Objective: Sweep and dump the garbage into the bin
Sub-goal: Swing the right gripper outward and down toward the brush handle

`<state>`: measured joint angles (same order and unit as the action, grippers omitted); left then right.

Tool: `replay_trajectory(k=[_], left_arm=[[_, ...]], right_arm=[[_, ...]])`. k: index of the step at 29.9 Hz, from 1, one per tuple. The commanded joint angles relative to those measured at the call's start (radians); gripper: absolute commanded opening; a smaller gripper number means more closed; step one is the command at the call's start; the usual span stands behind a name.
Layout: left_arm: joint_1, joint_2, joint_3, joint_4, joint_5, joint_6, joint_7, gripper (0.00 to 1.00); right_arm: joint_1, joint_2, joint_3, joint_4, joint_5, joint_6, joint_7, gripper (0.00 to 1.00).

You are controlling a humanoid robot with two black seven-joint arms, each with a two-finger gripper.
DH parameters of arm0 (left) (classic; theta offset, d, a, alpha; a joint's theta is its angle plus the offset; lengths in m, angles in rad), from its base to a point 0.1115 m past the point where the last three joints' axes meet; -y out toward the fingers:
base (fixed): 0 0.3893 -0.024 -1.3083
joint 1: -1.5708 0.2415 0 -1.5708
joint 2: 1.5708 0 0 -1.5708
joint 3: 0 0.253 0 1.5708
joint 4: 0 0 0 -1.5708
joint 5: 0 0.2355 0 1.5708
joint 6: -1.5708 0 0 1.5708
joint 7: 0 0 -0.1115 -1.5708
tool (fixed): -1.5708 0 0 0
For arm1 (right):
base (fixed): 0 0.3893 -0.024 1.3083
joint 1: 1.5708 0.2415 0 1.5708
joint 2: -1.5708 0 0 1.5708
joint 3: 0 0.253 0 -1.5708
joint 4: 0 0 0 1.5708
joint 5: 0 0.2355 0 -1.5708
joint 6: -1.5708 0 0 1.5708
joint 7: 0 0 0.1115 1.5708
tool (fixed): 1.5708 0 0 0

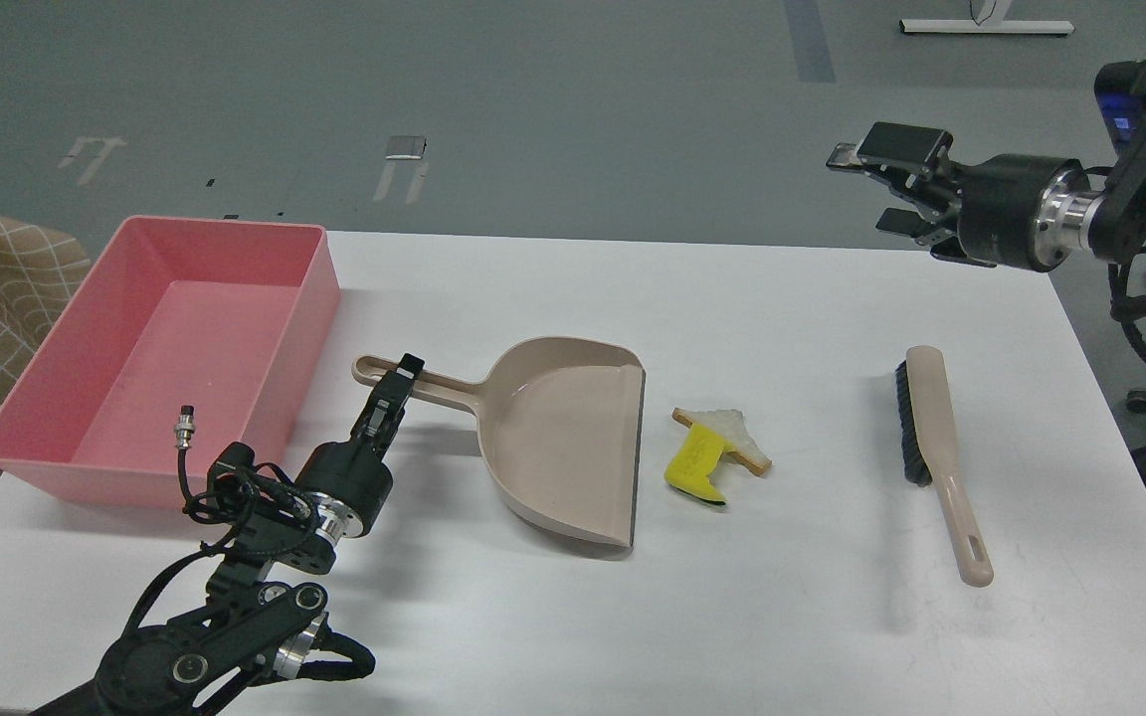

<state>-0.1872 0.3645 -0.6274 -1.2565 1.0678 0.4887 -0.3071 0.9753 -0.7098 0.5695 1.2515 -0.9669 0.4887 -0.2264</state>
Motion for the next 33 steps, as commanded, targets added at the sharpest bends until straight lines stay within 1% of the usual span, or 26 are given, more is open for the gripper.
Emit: replay_trajectory(k=[1, 2, 3, 5, 6, 7, 8, 11, 20, 26, 27, 33], left_arm=[[0.000, 0.002, 0.000, 0.000, 0.001, 0.000, 0.000, 0.00], [0.000, 0.004, 0.000, 0.000, 0.001, 0.000, 0.000, 0.00], [0.000, 0.005, 0.000, 0.000, 0.001, 0.000, 0.000, 0.00], [0.000, 0.005, 0.000, 0.000, 0.001, 0.000, -0.001, 0.00], [0.000, 0.005, 0.000, 0.000, 0.001, 0.000, -0.001, 0.00], [-0.001, 0.005, 0.000, 0.000, 0.003, 0.000, -0.001, 0.00], [-0.001, 0.005, 0.000, 0.000, 0.003, 0.000, 0.000, 0.00], [-0.003, 0.004, 0.000, 0.000, 0.003, 0.000, 0.000, 0.00], [-0.008, 0.008, 0.000, 0.000, 0.004, 0.000, -0.001, 0.00], [-0.008, 0.008, 0.000, -0.001, 0.004, 0.000, -0.001, 0.00], [-0.008, 0.010, 0.000, -0.001, 0.004, 0.000, -0.001, 0.00], [-0.009, 0.011, 0.000, -0.003, 0.004, 0.000, -0.001, 0.00]], right_arm=[[0.005, -0.054, -0.052, 0.075, -0.048, 0.000, -0.053, 0.98], [0.005, -0.065, -0.060, 0.088, -0.055, 0.000, -0.066, 0.98], [0.008, -0.078, -0.074, 0.104, -0.068, 0.000, -0.099, 0.98], [0.008, -0.092, -0.089, 0.123, -0.084, 0.000, -0.129, 0.98], [0.008, -0.103, -0.103, 0.132, -0.094, 0.000, -0.152, 0.98], [0.008, -0.114, -0.115, 0.137, -0.105, 0.000, -0.169, 0.98], [0.008, -0.118, -0.120, 0.138, -0.108, 0.000, -0.174, 0.98], [0.008, -0.146, -0.125, 0.152, -0.111, 0.000, -0.176, 0.98], [0.002, -0.264, -0.178, 0.295, -0.113, 0.000, -0.176, 0.98], [-0.007, -0.301, -0.194, 0.332, -0.113, 0.000, -0.176, 0.96], [-0.009, -0.309, -0.213, 0.341, -0.116, 0.000, -0.176, 0.93], [-0.010, -0.321, -0.286, 0.347, -0.133, 0.000, -0.176, 0.93]])
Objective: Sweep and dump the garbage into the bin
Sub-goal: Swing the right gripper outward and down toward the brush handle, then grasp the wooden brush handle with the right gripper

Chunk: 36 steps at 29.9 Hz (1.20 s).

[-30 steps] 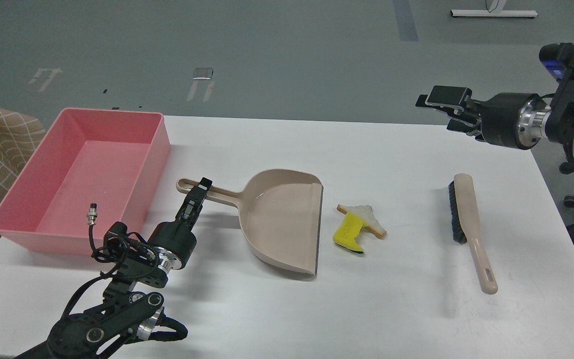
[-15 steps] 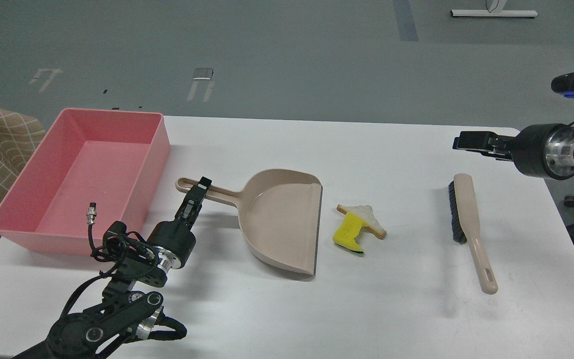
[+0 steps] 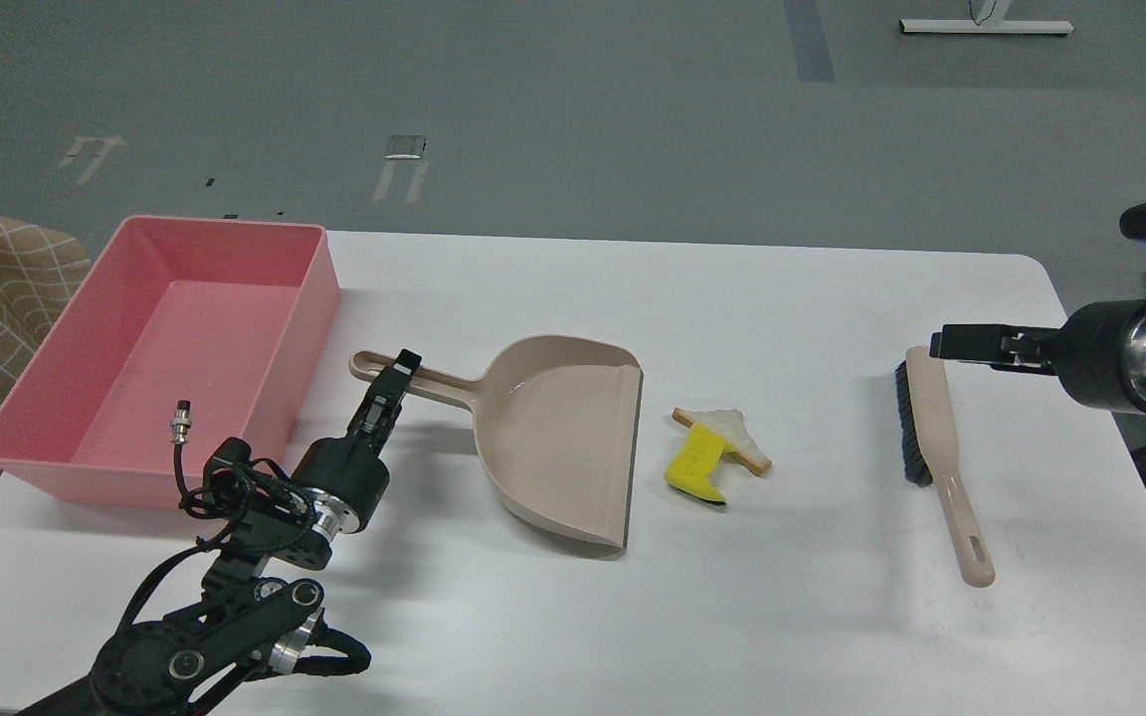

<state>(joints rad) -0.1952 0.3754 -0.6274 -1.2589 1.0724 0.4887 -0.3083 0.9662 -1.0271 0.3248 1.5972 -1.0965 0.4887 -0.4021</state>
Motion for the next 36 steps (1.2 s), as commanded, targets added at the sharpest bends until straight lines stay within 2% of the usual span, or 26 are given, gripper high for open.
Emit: replay_trajectory(k=[1, 26, 36], left_arm=[[-0.001, -0.001, 0.000, -0.001, 0.000, 0.000, 0.000, 0.00], [-0.012, -0.003, 0.000, -0.001, 0.000, 0.000, 0.000, 0.00], [-0.013, -0.004, 0.000, -0.001, 0.000, 0.000, 0.000, 0.00]], right_arm=[[-0.001, -0.005, -0.055, 0.001, -0.003, 0.000, 0.000, 0.93], [-0.029, -0.047, -0.139, 0.067, -0.003, 0.000, -0.003, 0.91], [-0.052, -0.053, -0.150, 0.066, -0.003, 0.000, -0.006, 0.87]])
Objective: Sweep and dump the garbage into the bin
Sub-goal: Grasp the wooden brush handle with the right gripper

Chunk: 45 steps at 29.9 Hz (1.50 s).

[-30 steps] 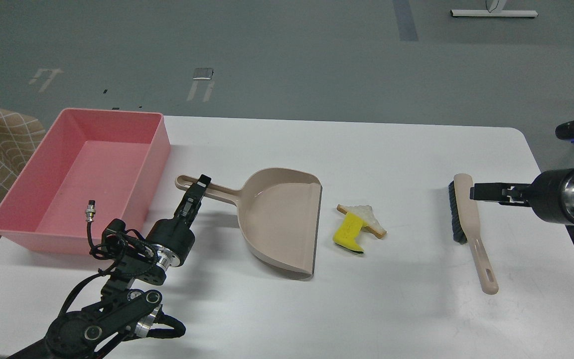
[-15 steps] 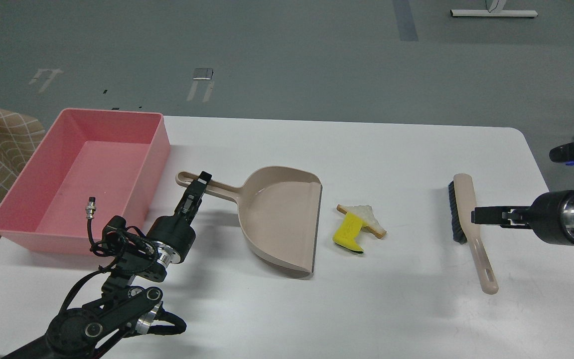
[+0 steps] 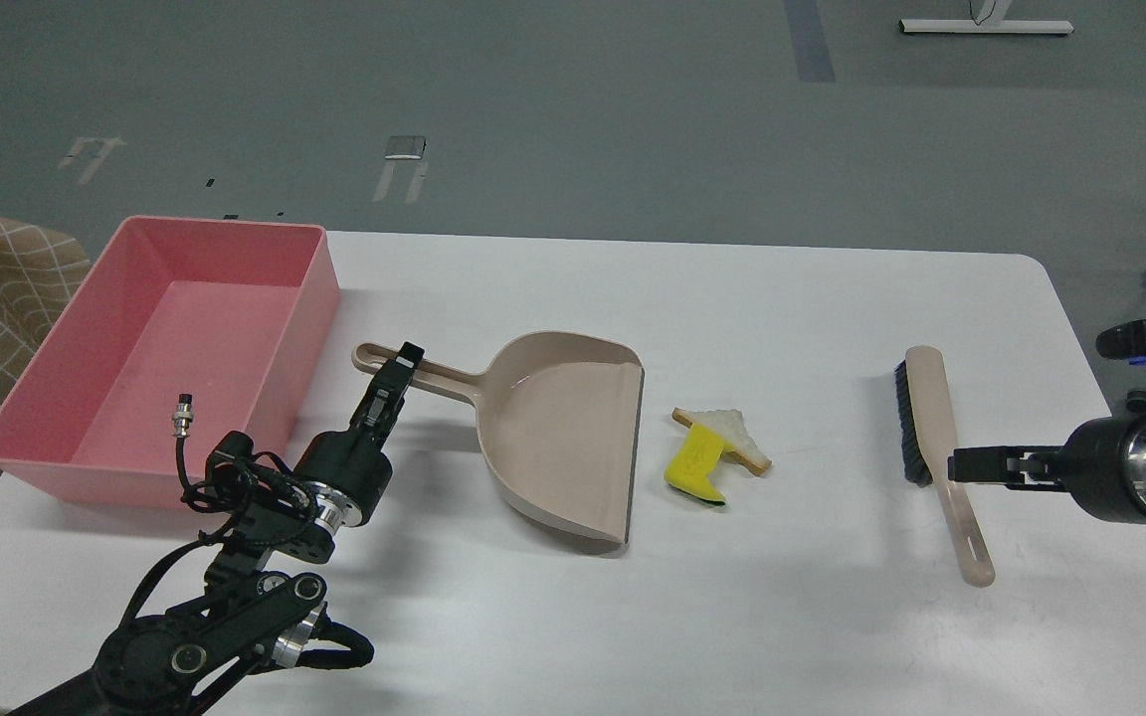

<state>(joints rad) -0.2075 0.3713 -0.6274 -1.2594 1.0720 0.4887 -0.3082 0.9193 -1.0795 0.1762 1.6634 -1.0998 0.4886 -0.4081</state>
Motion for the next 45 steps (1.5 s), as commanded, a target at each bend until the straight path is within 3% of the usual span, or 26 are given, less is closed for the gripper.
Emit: replay_trajectory(k=[1, 24, 31, 45], left_arm=[[-0.001, 0.000, 0.000, 0.000, 0.000, 0.000, 0.000, 0.00], [0.000, -0.009, 0.000, 0.000, 0.000, 0.000, 0.001, 0.00], [0.002, -0.009, 0.000, 0.000, 0.000, 0.000, 0.000, 0.00], [0.002, -0.009, 0.000, 0.000, 0.000, 0.000, 0.000, 0.00]], right_arm=[[-0.008, 0.000, -0.001, -0.002, 0.000, 0.000, 0.000, 0.87], [-0.054, 0.027, 0.006, -0.008, 0.008, 0.000, 0.003, 0.80], [-0.059, 0.036, 0.002, -0.010, 0.009, 0.000, 0.003, 0.66], [-0.066, 0.049, 0.002, -0.013, 0.011, 0.000, 0.003, 0.53]])
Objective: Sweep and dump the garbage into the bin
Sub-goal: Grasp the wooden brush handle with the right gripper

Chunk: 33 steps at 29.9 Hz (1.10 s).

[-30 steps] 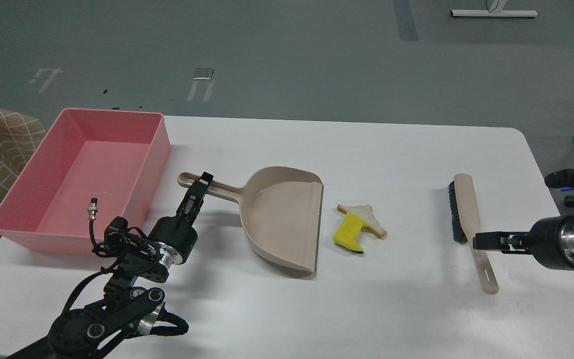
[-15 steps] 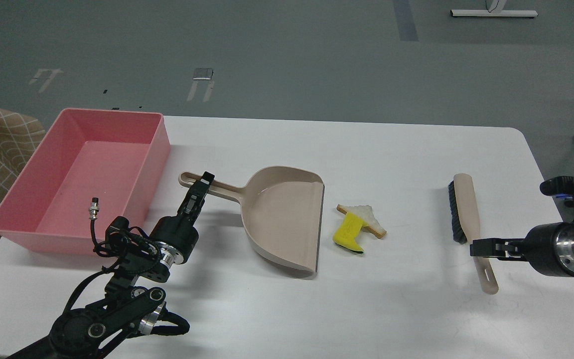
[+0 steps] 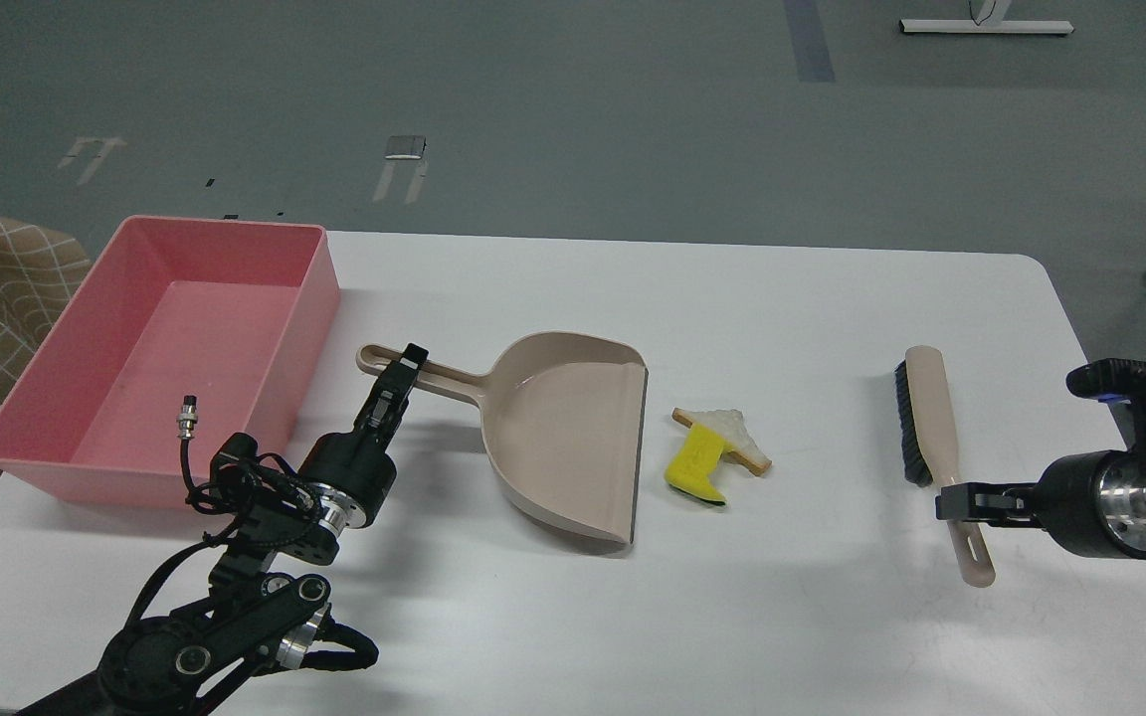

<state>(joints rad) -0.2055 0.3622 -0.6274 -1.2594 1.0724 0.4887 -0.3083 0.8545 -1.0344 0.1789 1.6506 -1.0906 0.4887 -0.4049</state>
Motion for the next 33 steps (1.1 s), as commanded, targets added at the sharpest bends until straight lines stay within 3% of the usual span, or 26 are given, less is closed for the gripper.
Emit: replay_trajectory(k=[1, 8, 20, 25, 33], left_arm=[[0.000, 0.001, 0.000, 0.000, 0.000, 0.000, 0.000, 0.00], [-0.002, 0.001, 0.000, 0.000, 0.000, 0.000, 0.000, 0.00], [-0.002, 0.000, 0.000, 0.000, -0.002, 0.000, 0.000, 0.00], [-0.002, 0.001, 0.000, 0.000, 0.000, 0.000, 0.000, 0.00], [-0.003, 0.001, 0.000, 0.000, 0.000, 0.000, 0.000, 0.00]], right_arm=[[-0.002, 0.004, -0.001, 0.000, 0.001, 0.000, 0.000, 0.52], [-0.008, 0.004, -0.001, -0.003, 0.003, 0.000, 0.000, 0.42], [-0.011, 0.002, 0.007, -0.002, 0.003, 0.000, 0.001, 0.11], [-0.009, 0.002, 0.011, 0.000, 0.003, 0.000, 0.005, 0.03], [-0.009, 0.010, 0.088, 0.012, 0.012, 0.000, 0.005, 0.03]])
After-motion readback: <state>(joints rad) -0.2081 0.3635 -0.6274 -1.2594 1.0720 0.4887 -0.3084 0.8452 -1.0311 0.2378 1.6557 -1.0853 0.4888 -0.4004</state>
